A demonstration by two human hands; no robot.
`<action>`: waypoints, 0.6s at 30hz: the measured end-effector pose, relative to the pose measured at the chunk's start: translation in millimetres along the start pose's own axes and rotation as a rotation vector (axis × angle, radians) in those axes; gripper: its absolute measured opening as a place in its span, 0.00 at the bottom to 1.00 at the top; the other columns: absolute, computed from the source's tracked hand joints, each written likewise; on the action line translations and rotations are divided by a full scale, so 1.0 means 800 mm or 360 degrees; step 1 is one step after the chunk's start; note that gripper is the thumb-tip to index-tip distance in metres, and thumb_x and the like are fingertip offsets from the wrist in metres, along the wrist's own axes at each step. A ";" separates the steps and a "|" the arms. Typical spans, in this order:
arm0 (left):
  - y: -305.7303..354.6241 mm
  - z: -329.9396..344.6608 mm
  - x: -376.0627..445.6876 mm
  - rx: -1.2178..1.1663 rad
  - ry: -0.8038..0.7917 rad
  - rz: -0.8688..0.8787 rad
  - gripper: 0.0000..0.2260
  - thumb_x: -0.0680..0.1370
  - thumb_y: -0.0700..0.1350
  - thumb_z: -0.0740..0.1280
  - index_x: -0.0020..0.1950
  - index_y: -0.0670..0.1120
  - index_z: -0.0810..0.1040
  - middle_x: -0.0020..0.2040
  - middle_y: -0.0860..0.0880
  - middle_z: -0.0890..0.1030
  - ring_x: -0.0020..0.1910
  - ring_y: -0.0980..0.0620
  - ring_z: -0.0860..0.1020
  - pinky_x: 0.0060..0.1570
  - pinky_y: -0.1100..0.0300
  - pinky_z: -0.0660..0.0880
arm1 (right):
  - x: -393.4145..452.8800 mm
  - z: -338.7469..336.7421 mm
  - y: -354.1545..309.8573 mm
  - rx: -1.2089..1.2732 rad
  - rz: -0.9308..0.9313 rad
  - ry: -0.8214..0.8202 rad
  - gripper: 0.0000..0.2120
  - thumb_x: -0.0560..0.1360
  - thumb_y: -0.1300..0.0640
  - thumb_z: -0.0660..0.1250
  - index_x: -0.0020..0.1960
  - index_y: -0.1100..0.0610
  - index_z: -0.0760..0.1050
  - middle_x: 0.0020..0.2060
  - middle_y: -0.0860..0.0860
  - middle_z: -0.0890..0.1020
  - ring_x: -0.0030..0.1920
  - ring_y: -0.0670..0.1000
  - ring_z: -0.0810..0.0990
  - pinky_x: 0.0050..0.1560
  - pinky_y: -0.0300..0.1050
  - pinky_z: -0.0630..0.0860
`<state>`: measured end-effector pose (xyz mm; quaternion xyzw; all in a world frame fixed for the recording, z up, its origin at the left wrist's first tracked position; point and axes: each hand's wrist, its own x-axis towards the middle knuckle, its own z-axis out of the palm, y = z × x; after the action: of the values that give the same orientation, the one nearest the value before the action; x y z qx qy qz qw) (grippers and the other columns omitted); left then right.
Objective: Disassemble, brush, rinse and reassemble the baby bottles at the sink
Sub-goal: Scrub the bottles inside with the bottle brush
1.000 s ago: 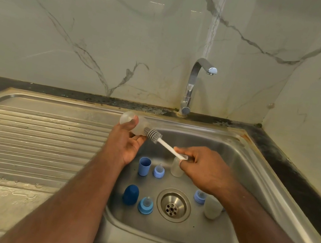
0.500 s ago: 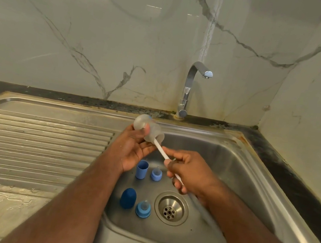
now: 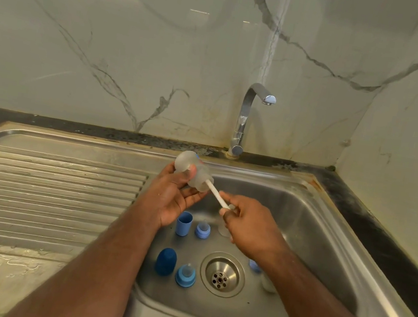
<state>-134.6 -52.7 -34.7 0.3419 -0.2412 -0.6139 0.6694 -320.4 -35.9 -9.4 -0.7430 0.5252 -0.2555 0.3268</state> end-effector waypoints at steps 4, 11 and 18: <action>-0.001 0.003 -0.001 0.0038 -0.0011 -0.0004 0.25 0.75 0.43 0.72 0.72 0.45 0.73 0.62 0.37 0.82 0.54 0.40 0.85 0.46 0.49 0.84 | -0.007 0.005 -0.009 0.0639 0.0166 -0.0186 0.19 0.82 0.60 0.63 0.71 0.46 0.73 0.36 0.51 0.79 0.27 0.46 0.73 0.26 0.39 0.69; -0.002 -0.004 0.006 0.0004 0.0022 -0.0013 0.22 0.78 0.40 0.70 0.72 0.45 0.72 0.64 0.36 0.80 0.56 0.38 0.84 0.49 0.47 0.84 | 0.001 -0.001 -0.001 -0.0081 -0.0063 0.0033 0.20 0.82 0.55 0.63 0.72 0.43 0.72 0.47 0.45 0.82 0.36 0.42 0.77 0.40 0.38 0.74; 0.000 -0.006 0.006 0.0024 0.0056 0.0008 0.21 0.79 0.41 0.70 0.71 0.46 0.72 0.63 0.37 0.81 0.56 0.38 0.84 0.51 0.46 0.84 | 0.001 -0.003 0.001 -0.0575 -0.0220 0.0012 0.22 0.82 0.54 0.62 0.74 0.41 0.69 0.52 0.45 0.82 0.46 0.45 0.80 0.46 0.40 0.77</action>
<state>-130.8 -57.0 -38.2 0.3572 -0.2350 -0.6042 0.6724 -322.7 -37.9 -8.5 -0.8229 0.5115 -0.1817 0.1678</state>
